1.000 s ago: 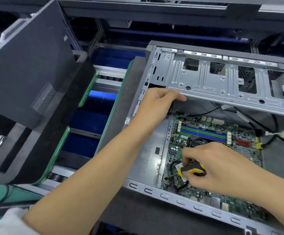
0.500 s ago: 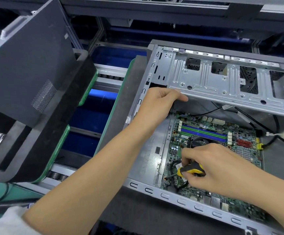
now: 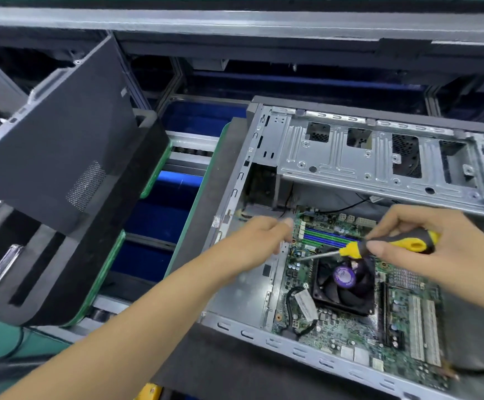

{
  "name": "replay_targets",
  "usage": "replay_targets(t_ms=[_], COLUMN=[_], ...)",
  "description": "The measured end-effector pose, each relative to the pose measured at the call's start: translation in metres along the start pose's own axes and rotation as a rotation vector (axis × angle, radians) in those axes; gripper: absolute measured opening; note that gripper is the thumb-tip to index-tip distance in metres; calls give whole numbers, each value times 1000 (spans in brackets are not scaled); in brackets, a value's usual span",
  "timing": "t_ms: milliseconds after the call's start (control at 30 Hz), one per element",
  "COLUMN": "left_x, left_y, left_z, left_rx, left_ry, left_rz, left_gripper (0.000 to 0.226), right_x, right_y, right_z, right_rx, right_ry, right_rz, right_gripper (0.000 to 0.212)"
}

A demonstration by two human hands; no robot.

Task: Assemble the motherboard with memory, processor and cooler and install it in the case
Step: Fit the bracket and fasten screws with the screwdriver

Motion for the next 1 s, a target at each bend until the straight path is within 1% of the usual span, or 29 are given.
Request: replay_targets(t_ms=[67,100,200,267,333,467,533,667,800,1000], left_x=[7,12,32,39,40,36,35,31,29,24], left_y=[12,18,27,25,21,16,18,20,22,26], left_z=[-3,-4,-7,-8,-6,-2,1,4,7,10], left_rx=[-39,-74,-181,-213,-221,-186,-179,-157,-142,-108], left_ry=[1,18,148,215,234,184,160,124,91,41], left_rz=[-89,-195,-602,-775,-883,-987,-1022,-1049,-1076,-973], left_gripper=[46,48,45,40,36,22,19,16,13,13], right_x=[-10,-14,-19,-20,-20,-16,-14,-13,-14,-12], right_y=[-3,-5,-9,-10,-10,-10,-10,-11,-10,-4], right_z=[0,0,0,0,2,4,5,5,5,6], right_rx=[17,24,56,72,78,85,89,102,100,56], right_ry=[-55,-79,-131,-145,-143,-122,-115,-116,-122,-111], right_rz=[82,106,145,167,173,167,180,170,169,126], right_gripper=[25,28,33,32,32,35,33,17,31,31])
Point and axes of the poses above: each hand's wrist, its own z-axis towards the middle knuckle, its own x-axis out of the palm, y = z × x, the point moved 10 cm from there along z, towards the middle knuckle, and after that the axes turned 1 degree about -x, right-handed, at the moved point
